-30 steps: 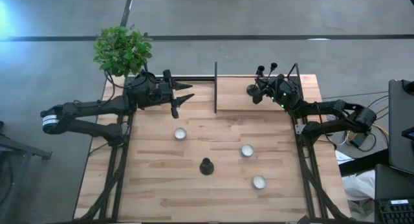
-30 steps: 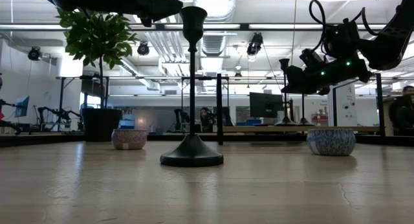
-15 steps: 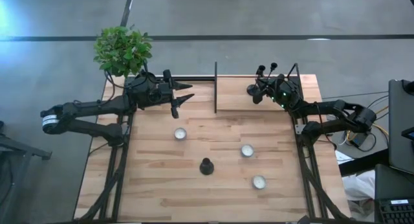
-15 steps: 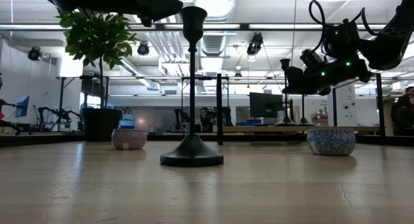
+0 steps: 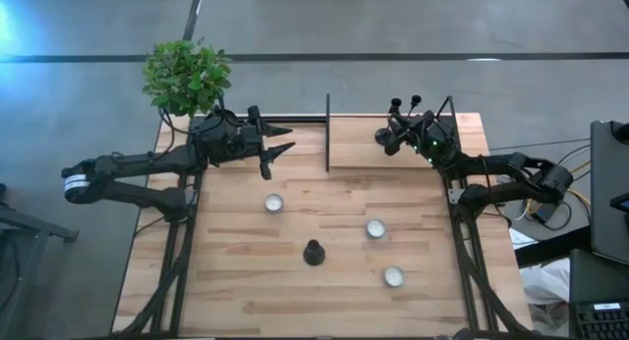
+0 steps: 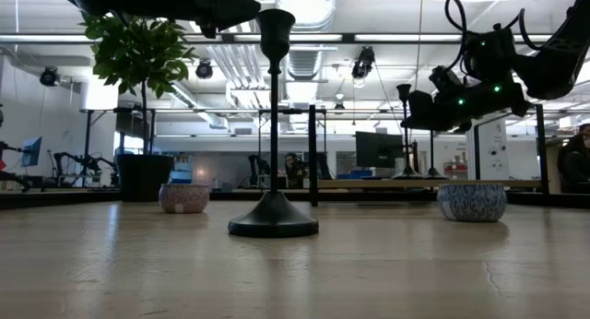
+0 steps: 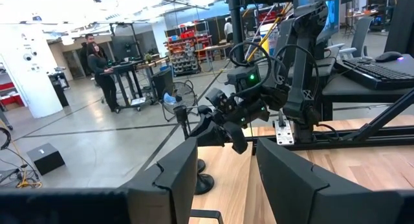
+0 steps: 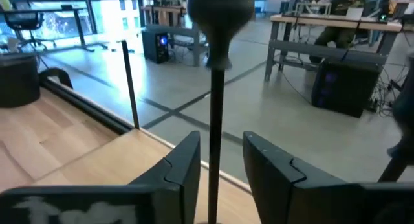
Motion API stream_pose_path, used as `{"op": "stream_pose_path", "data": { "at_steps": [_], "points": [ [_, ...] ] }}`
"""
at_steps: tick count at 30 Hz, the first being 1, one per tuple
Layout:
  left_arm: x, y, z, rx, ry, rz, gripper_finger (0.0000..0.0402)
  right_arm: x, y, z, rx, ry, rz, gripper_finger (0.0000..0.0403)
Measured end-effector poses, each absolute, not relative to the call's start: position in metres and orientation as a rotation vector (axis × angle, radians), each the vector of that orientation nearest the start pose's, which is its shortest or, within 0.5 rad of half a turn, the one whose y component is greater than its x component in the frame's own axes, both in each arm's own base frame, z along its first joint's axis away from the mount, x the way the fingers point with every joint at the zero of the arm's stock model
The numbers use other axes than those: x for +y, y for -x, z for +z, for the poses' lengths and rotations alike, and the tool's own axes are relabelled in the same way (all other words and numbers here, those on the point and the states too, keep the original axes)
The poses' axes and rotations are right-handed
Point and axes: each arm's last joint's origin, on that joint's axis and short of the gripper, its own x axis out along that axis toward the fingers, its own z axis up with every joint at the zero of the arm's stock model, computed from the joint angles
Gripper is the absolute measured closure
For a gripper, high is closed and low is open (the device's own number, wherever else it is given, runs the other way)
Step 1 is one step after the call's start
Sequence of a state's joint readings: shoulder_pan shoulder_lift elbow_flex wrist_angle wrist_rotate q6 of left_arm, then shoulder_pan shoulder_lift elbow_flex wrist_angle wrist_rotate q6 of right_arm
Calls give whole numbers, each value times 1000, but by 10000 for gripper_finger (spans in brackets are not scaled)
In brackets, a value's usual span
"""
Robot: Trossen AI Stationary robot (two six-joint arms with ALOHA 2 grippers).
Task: Pick & Place candle stick holders
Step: Put the black candle holder on the shelf
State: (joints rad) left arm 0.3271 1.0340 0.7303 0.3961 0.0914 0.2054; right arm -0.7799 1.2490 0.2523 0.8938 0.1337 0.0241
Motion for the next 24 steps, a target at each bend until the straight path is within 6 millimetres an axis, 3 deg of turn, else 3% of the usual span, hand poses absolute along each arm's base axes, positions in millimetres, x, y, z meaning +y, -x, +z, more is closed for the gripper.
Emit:
{"op": "stream_pose_path", "data": {
  "at_steps": [13, 24],
  "points": [
    [72, -221, 323, -66, -224, 244, 236, -151, -147, 172, 120, -108, -919, 190],
    [72, -221, 323, -70, -190, 243, 236, -130, -126, 194, 156, -126, -915, 161]
  ]
}}
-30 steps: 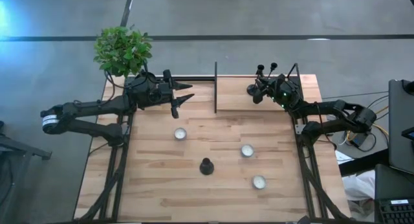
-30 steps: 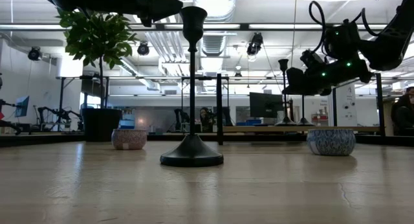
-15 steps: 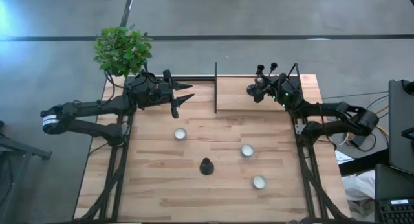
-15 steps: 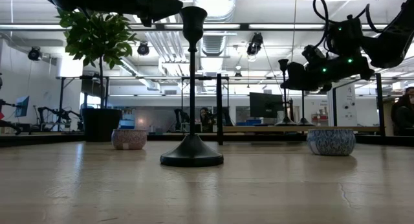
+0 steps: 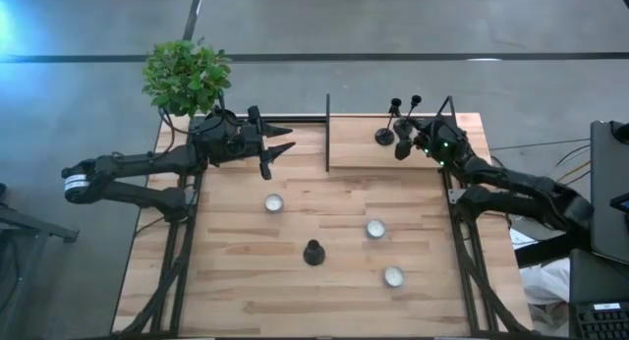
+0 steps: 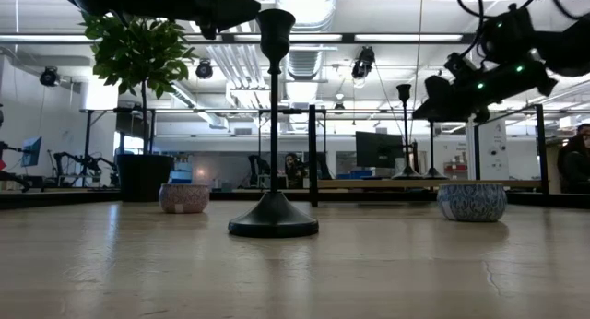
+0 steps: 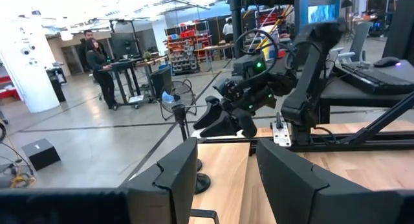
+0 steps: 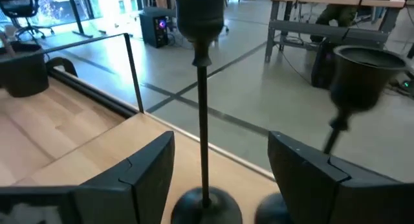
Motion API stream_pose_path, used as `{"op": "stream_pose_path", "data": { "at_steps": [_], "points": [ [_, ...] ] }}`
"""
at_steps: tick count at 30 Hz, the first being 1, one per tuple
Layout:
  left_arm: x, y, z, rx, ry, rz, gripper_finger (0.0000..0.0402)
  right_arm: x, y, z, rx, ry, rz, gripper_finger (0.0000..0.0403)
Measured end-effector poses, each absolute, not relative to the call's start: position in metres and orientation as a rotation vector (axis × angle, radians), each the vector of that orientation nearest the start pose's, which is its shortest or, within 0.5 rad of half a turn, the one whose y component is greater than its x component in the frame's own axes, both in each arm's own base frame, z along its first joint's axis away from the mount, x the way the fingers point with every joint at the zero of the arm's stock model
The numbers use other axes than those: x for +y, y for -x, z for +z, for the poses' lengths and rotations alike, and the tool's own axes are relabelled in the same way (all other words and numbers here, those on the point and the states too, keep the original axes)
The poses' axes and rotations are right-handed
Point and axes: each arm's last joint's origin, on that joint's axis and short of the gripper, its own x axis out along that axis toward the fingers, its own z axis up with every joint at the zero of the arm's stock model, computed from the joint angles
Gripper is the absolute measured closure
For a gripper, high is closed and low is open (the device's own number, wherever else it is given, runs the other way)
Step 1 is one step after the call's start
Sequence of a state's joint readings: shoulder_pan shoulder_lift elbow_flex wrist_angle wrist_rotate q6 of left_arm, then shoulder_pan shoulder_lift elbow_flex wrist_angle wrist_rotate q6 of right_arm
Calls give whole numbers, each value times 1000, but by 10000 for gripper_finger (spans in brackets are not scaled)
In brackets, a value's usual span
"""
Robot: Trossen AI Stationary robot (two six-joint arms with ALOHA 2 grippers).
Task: Pick & Place candle stick holders
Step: Put the black candle holder on the shelf
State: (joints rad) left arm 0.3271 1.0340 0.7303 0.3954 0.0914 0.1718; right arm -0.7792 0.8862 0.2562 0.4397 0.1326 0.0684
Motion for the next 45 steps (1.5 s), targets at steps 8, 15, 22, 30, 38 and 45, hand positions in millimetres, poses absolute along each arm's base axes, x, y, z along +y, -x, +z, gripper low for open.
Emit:
{"op": "stream_pose_path", "data": {
  "at_steps": [8, 15, 22, 30, 38, 45],
  "points": [
    [72, -221, 323, -83, -81, 238, 236, -104, -102, 208, 141, -182, -888, 171],
    [72, -221, 323, -84, -70, 238, 236, -85, -89, 221, 8, -266, -729, 184],
    [72, -221, 323, -84, -70, 238, 236, -68, -84, 241, -113, -342, -460, 207],
    [72, -221, 323, -84, -70, 238, 236, -48, -87, 300, -208, -302, -249, 246],
    [72, -221, 323, -84, -71, 238, 236, -46, -124, 335, -37, -248, -126, 261],
    [72, -222, 321, -66, -67, 236, 236, -43, -168, 340, 139, -248, -26, 268]
  ]
}}
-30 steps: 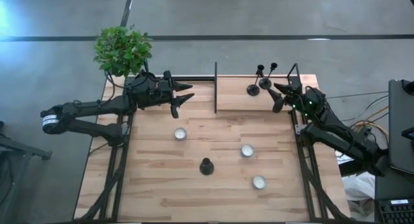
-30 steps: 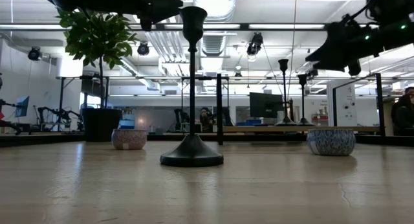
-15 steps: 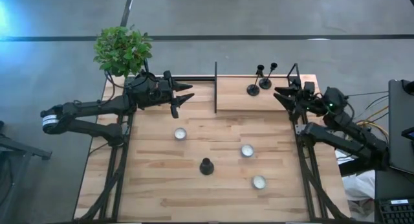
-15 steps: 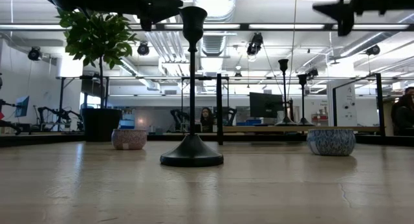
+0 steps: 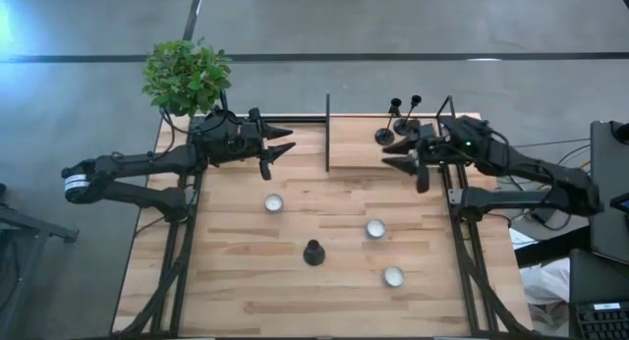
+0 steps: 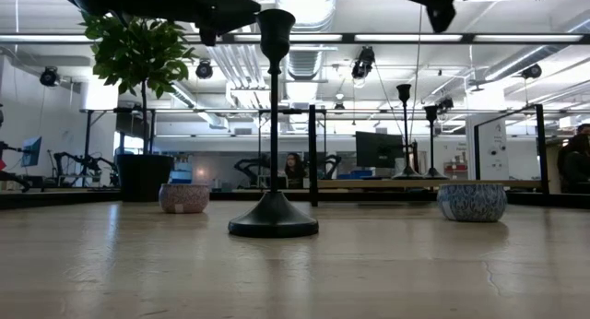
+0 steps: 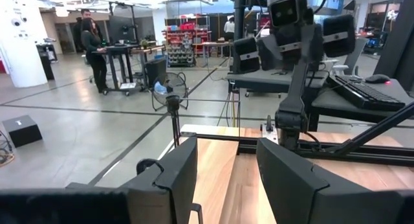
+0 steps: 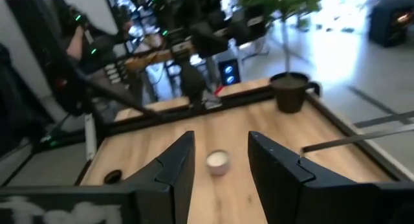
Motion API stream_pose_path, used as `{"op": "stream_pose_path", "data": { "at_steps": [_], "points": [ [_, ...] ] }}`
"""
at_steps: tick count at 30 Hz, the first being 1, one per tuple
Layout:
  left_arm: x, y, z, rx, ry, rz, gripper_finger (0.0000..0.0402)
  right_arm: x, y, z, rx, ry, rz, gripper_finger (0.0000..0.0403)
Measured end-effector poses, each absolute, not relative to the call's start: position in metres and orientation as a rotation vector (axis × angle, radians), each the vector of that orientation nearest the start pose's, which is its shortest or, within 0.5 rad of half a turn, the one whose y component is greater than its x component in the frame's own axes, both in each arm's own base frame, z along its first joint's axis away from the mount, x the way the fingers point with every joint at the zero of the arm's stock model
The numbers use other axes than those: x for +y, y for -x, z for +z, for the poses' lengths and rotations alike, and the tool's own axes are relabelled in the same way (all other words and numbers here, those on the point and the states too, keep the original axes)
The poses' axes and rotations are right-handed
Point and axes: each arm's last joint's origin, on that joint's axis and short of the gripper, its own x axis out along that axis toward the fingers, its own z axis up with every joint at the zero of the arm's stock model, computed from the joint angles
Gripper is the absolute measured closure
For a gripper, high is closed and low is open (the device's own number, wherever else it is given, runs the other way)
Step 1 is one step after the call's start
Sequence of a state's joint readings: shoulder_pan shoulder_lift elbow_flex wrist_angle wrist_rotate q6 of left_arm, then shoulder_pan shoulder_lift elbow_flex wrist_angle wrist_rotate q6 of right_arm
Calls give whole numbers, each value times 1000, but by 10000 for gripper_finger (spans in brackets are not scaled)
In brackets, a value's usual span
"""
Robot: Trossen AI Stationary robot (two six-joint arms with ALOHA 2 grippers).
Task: Pick & Place candle stick holders
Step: Put the black candle holder on the shelf
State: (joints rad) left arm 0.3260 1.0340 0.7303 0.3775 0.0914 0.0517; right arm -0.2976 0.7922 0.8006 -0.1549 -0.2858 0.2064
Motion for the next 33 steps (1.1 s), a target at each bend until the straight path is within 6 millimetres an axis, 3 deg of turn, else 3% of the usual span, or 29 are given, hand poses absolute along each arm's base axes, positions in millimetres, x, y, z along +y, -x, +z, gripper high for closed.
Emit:
{"op": "stream_pose_path", "data": {
  "at_steps": [8, 19, 25, 33],
  "points": [
    [72, -222, 319, -57, -59, 236, 236, -24, -190, 341, 197, -315, 72, 309],
    [72, -221, 315, -40, -54, 236, 236, 34, -198, 316, 379, -265, -13, 369],
    [72, -221, 315, -40, -53, 236, 236, 60, -206, 289, 437, -354, -38, 374],
    [72, -221, 315, -41, -46, 235, 236, 88, -237, 242, 437, -377, 2, 371]
  ]
}}
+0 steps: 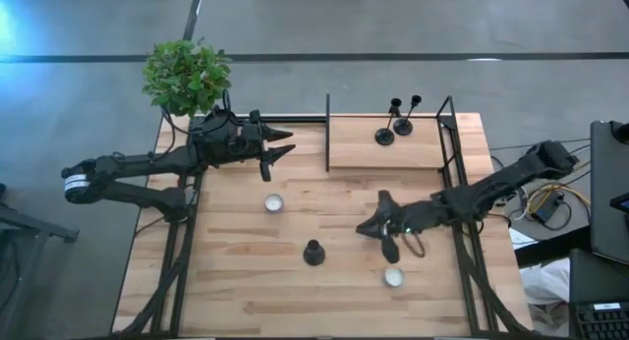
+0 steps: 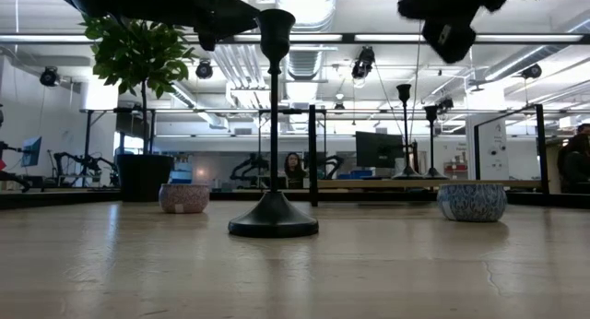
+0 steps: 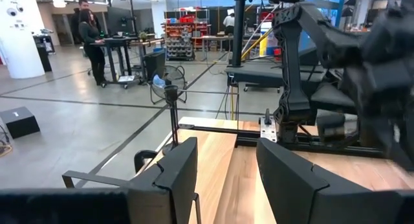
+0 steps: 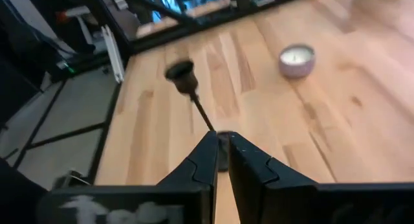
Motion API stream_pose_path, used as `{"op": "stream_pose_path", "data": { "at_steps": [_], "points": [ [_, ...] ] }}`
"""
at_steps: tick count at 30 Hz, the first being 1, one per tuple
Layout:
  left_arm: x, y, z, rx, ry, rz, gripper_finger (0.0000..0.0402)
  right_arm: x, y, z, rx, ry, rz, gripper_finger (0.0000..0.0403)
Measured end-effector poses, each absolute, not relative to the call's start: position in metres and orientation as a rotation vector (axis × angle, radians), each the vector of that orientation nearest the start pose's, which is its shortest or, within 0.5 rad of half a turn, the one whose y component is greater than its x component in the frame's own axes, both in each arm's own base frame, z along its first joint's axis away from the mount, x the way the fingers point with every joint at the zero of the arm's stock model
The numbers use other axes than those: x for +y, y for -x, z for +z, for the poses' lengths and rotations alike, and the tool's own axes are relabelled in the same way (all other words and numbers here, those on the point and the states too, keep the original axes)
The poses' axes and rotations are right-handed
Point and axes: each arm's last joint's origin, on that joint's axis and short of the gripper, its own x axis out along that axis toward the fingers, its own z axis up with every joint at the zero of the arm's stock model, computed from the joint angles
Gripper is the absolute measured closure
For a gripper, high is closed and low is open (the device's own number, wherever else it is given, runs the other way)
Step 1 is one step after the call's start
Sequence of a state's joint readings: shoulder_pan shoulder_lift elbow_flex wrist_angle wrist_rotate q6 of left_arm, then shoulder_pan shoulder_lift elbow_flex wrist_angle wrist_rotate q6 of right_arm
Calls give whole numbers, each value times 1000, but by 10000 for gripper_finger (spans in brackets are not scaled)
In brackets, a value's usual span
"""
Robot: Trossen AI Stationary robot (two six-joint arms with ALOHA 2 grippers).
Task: Pick & Place candle stick holders
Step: Put the black candle holder on the shelf
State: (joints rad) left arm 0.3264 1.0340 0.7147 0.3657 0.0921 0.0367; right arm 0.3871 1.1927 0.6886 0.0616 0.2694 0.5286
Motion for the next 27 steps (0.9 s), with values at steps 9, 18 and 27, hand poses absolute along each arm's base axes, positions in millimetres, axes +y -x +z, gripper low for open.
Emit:
{"op": "stream_pose_path", "data": {
  "at_steps": [9, 18, 27],
  "points": [
    [72, -221, 315, -44, -16, 235, 236, 100, -267, 199, 491, -401, -24, 296],
    [72, -222, 314, -36, -11, 234, 236, 107, -291, 173, 483, -402, -22, 231],
    [72, -222, 314, -31, -34, 235, 236, 114, -316, 162, 477, -391, 8, 215]
  ]
}}
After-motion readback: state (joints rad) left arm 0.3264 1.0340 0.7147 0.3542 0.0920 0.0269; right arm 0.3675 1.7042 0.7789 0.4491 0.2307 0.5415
